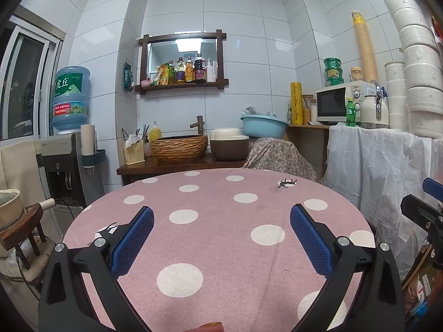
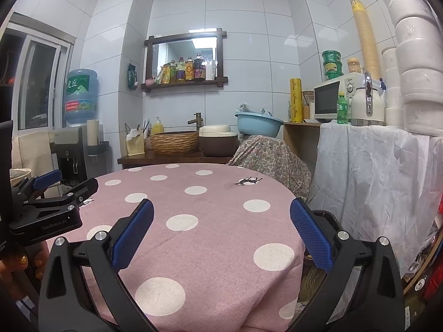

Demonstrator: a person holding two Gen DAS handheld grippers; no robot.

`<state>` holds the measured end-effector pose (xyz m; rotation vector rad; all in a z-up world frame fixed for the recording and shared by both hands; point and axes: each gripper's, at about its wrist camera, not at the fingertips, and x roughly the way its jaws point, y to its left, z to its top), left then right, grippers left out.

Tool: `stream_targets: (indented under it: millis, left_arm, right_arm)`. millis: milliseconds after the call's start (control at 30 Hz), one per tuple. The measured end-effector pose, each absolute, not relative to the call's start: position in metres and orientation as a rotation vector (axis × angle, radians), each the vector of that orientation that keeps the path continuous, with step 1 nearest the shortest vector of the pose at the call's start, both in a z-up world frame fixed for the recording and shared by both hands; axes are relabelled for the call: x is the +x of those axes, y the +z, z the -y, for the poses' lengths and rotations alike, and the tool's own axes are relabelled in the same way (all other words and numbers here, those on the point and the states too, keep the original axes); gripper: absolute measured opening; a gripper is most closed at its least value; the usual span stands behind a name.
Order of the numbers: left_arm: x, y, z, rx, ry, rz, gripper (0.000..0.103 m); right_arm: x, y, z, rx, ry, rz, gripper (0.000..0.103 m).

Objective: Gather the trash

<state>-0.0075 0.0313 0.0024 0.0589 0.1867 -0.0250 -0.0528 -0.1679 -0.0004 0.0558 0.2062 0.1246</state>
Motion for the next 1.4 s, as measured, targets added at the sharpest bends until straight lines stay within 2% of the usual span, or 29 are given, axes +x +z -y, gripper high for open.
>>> stream_targets:
  millis: [1400]
  left_arm:
    - [-0.0068,0.0006,-0.0362,0.029,-0.038,-0.222,0.098]
  right_arm:
    - [-0.0567,-0.0024,0.1660,0.063,0.136,-0.208,0.097]
